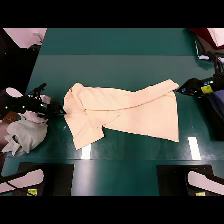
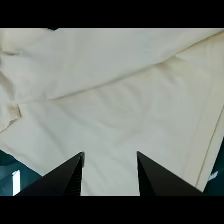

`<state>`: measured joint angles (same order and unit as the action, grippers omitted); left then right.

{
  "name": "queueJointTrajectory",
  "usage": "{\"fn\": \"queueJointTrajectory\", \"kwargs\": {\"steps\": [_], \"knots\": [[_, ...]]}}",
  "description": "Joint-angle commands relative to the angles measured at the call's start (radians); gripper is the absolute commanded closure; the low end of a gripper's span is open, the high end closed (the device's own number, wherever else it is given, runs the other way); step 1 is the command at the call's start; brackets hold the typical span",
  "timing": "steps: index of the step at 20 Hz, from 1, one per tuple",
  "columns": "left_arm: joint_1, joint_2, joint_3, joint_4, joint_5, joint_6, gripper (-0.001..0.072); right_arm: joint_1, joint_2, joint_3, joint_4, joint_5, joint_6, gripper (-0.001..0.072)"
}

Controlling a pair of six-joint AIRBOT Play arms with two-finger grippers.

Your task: Fold the shirts.

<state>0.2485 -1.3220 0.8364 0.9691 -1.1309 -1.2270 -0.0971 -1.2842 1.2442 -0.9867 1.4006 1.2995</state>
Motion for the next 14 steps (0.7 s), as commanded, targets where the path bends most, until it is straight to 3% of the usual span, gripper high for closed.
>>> {"fn": "queueJointTrajectory", "kwargs": {"steps": [1,8,10,14], "knots": [[0.0,-0.03,-0.008,-0.045,0.008,0.023,0.0277,0.0,0.011,-0.01,0.002,-0.004,0.001,0.0333],[-0.095,-0.035,-0.007,-0.04,0.082,0.048,0.028,-0.003,0.01,-0.01,-0.01,-0.009,0.001,0.0333],[-0.095,-0.032,-0.002,-0.042,0.093,-0.003,0.0679,-0.032,0.01,-0.011,-0.009,0.034,0.001,0.0333],[-0.095,-0.032,0.086,-0.041,-0.008,-0.002,0.0676,-0.144,0.063,-0.133,-0.039,0.111,0.001,0.0333]]}}
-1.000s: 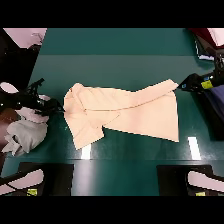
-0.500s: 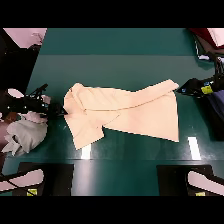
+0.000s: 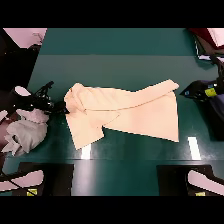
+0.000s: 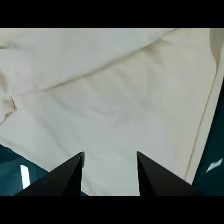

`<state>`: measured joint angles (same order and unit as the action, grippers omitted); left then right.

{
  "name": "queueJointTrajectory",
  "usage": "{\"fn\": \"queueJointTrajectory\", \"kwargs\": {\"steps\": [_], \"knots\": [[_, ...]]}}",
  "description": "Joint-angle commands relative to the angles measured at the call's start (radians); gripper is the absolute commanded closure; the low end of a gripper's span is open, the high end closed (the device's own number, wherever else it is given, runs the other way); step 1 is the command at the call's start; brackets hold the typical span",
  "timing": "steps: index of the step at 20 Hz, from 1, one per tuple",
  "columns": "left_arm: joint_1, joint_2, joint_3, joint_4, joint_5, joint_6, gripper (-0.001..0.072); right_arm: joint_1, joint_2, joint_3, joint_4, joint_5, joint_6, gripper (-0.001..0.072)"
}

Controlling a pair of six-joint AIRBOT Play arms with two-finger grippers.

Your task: Fold the shirts.

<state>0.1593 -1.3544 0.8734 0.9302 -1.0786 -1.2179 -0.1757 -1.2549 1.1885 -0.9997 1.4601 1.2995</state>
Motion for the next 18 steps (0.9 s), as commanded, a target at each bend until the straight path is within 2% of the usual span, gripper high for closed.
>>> {"fn": "queueJointTrajectory", "kwargs": {"steps": [1,4,8,13,18], "knots": [[-0.006,0.001,0.077,-0.003,-0.089,-0.003,0.0676,-0.1,0.068,-0.155,-0.073,0.047,0.002,0.0333],[-0.006,0.001,0.137,-0.029,-0.13,0.001,0.0676,-0.219,0.161,-0.41,-0.2,0.031,0.012,0.032],[-0.006,0.001,0.145,-0.086,-0.107,0.022,0.0676,-0.366,0.176,-0.644,-0.107,0.031,0.0,0.032],[-0.006,0.001,0.145,-0.085,-0.108,0.022,0.0676,-0.313,0.126,-0.706,-0.084,-0.037,-0.018,0.032],[-0.006,0.001,0.145,-0.085,-0.108,0.022,0.0676,-0.201,0.183,-0.706,-0.047,-0.17,0.016,0.0334]]}}
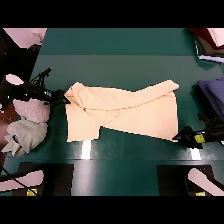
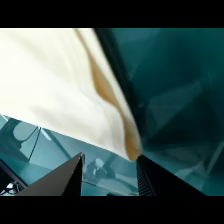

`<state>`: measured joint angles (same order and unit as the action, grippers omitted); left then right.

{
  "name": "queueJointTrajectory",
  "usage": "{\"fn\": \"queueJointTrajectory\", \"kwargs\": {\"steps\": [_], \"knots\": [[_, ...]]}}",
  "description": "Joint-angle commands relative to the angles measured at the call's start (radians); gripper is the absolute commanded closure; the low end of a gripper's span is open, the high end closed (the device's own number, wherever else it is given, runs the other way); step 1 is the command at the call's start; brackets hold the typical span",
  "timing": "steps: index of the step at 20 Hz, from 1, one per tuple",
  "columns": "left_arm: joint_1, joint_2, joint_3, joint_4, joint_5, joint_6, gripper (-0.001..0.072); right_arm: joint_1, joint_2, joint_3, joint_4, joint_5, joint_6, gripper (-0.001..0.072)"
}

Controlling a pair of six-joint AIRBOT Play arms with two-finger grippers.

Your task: Fold the shirts.

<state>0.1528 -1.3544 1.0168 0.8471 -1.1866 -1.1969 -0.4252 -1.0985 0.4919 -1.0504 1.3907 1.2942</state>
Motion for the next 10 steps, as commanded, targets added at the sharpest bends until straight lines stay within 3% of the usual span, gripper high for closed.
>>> {"fn": "queueJointTrajectory", "kwargs": {"steps": [1,2,6,10], "knots": [[0.001,0.001,0.001,-0.002,0.0,0.002,0.0676,0.058,0.044,-0.01,0.003,-0.121,0.03,0.0334],[0.001,0.001,0.001,-0.002,0.0,0.002,0.0676,0.064,0.062,-0.01,0.004,-0.134,0.033,0.0357],[0.001,0.001,0.001,-0.002,-0.009,0.001,0.0676,0.07,0.104,-0.01,0.01,-0.148,0.029,0.0697],[0.001,0.043,0.002,-0.002,-0.064,-0.008,0.0678,0.07,0.181,0.061,0.013,-0.127,0.028,0.0699]]}}
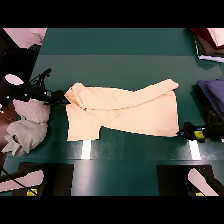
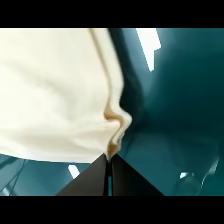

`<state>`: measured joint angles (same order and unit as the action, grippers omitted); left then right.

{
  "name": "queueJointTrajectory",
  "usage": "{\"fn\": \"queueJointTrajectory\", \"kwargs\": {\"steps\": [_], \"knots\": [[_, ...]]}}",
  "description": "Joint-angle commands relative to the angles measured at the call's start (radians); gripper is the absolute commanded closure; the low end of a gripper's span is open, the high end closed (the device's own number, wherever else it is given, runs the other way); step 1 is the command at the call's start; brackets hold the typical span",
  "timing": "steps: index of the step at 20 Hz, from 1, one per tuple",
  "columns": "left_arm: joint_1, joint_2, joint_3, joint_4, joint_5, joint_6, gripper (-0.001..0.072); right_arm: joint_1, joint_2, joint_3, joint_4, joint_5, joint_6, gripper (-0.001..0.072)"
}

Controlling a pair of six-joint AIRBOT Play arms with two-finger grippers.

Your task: Fold the shirts.

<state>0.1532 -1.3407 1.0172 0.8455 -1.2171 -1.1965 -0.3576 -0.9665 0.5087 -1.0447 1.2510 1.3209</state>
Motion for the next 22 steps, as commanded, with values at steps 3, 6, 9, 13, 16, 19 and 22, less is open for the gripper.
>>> {"fn": "queueJointTrajectory", "kwargs": {"steps": [3,6,9,13,16,19,22], "knots": [[0.0,0.153,0.039,-0.032,-0.09,-0.016,0.0677,0.002,0.103,0.256,0.046,0.061,0.007,0.07],[0.001,0.249,0.208,-0.111,-0.196,-0.027,0.0676,0.003,0.086,0.55,0.173,0.059,0.007,0.0699],[0.0,0.3,0.431,-0.178,-0.159,-0.063,0.0676,0.003,0.017,0.87,0.222,0.068,0.016,0.07],[0.0,0.312,0.803,-0.19,-0.107,-0.121,0.0676,0.002,-0.058,1.248,0.199,0.093,0.028,0.07],[0.001,0.312,1.021,-0.188,-0.066,-0.171,0.0676,0.002,-0.085,1.424,0.173,0.11,0.06,0.07],[0.0,0.329,1.169,-0.188,-0.006,-0.227,0.0676,0.002,-0.072,1.54,0.155,0.113,0.06,0.0699],[0.0,0.412,1.179,-0.185,0.087,-0.228,0.0676,-0.026,0.0,1.572,0.097,0.079,0.059,0.07]]}}
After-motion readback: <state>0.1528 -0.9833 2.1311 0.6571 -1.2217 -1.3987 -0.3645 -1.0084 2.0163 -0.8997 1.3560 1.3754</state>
